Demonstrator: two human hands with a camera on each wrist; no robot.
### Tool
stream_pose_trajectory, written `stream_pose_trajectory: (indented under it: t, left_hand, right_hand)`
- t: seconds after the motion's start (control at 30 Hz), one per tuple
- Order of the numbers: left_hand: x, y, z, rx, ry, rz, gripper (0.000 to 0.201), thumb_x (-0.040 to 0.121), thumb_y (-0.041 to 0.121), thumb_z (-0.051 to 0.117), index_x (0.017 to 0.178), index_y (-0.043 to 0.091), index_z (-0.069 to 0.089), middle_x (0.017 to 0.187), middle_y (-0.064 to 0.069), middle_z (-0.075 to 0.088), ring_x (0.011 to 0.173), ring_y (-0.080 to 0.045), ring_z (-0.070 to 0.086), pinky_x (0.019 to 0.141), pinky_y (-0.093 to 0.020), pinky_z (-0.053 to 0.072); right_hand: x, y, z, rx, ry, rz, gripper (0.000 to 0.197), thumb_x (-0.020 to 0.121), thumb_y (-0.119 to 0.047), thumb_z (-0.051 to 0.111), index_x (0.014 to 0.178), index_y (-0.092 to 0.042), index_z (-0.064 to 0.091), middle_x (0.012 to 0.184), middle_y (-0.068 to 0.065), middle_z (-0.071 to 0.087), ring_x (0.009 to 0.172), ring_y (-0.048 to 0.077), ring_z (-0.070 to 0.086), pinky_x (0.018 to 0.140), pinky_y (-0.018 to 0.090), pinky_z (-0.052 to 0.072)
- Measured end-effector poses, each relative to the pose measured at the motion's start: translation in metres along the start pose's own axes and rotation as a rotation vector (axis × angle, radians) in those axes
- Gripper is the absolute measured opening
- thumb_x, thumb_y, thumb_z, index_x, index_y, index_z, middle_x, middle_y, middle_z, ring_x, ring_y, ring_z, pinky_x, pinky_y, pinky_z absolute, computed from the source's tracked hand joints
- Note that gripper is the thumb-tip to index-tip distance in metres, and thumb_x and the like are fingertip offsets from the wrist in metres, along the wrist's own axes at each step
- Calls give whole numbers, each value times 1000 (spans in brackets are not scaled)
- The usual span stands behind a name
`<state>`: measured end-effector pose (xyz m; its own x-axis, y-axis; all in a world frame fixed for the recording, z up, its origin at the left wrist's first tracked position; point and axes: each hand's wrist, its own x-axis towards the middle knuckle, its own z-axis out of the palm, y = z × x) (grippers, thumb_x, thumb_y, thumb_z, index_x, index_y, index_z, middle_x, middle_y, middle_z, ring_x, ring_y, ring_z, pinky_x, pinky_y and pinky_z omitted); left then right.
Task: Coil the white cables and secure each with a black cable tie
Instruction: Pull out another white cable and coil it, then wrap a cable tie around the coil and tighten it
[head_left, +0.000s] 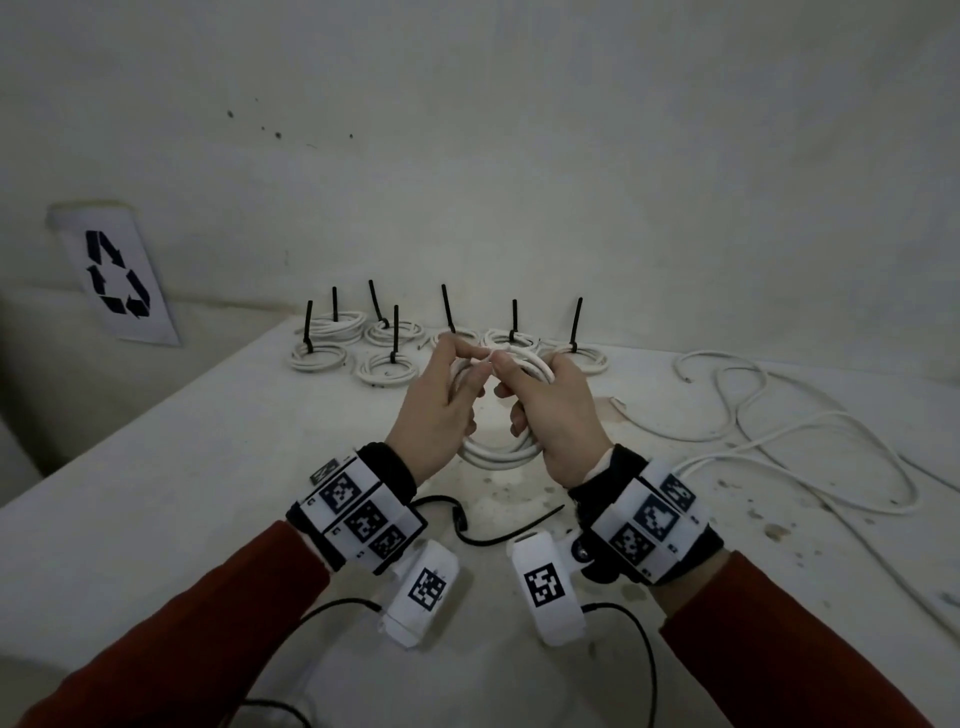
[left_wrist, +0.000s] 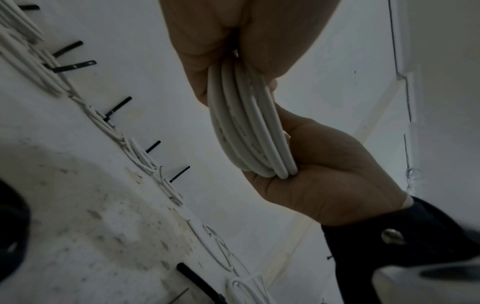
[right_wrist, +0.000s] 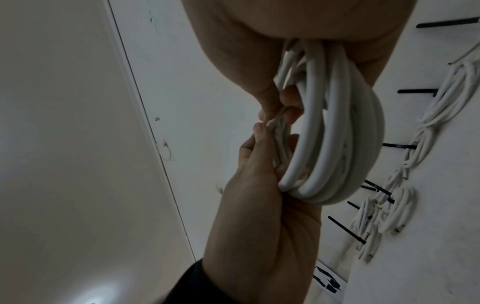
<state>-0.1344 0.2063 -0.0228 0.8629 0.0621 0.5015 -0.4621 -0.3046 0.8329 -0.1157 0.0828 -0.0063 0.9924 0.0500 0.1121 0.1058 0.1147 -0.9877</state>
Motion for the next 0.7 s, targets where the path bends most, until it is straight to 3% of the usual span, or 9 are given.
stream_pose_trajectory:
  t: [0.13, 0.27, 0.37, 0.47, 0.57, 0.7]
  left_hand:
    - [0, 0, -4, -101, 27, -80, 7, 98, 18, 46, 91, 19, 46, 72, -3, 49, 45, -9, 39, 45, -24, 38]
    - [2, -5, -23, -38, 51, -78, 9, 98, 15, 45, 90, 16, 44, 71, -1, 48, 42, -6, 36, 44, -23, 37]
    - [-1, -16, -43, 13, 78, -105, 9, 98, 17, 46, 89, 18, 47, 73, 0, 49, 43, -4, 36, 45, -24, 36]
    - [-3, -25, -58, 36, 96, -141, 8, 98, 16, 46, 91, 14, 46, 75, 2, 50, 44, -1, 38, 45, -22, 36]
    - [-6, -30, -65, 58, 117, -155, 8, 98, 16, 47, 92, 12, 46, 77, 8, 52, 44, 0, 42, 44, -20, 35]
    - [-9, -36, -67, 68, 145, -164, 12, 98, 19, 48, 85, 20, 47, 76, 7, 54, 45, -2, 42, 47, -22, 37]
  right_hand:
    - [0, 1, 0, -18, -74, 5, 28, 96, -31, 55, 103, -4, 53, 77, 9, 64, 45, 14, 50, 44, 24, 43]
    - [5, 3, -15, -272, -214, -34, 48, 103, -43, 29, 104, -12, 65, 94, 3, 69, 78, 14, 61, 70, 28, 47]
    - [2, 9, -32, -711, -280, -110, 31, 100, -35, 41, 99, -15, 65, 98, -3, 68, 85, 12, 60, 69, 23, 44]
    - [-4, 15, -36, -1104, -531, -218, 14, 94, -26, 55, 94, -21, 68, 99, -6, 69, 85, 10, 59, 75, 24, 47]
    - [-13, 17, -23, -1340, -722, -248, 16, 91, -31, 59, 94, -20, 70, 98, -7, 69, 86, 12, 58, 83, 34, 47]
    - [-15, 28, 5, -1506, -740, -223, 44, 82, -56, 64, 83, -13, 70, 82, 2, 70, 76, 22, 63, 68, 31, 48]
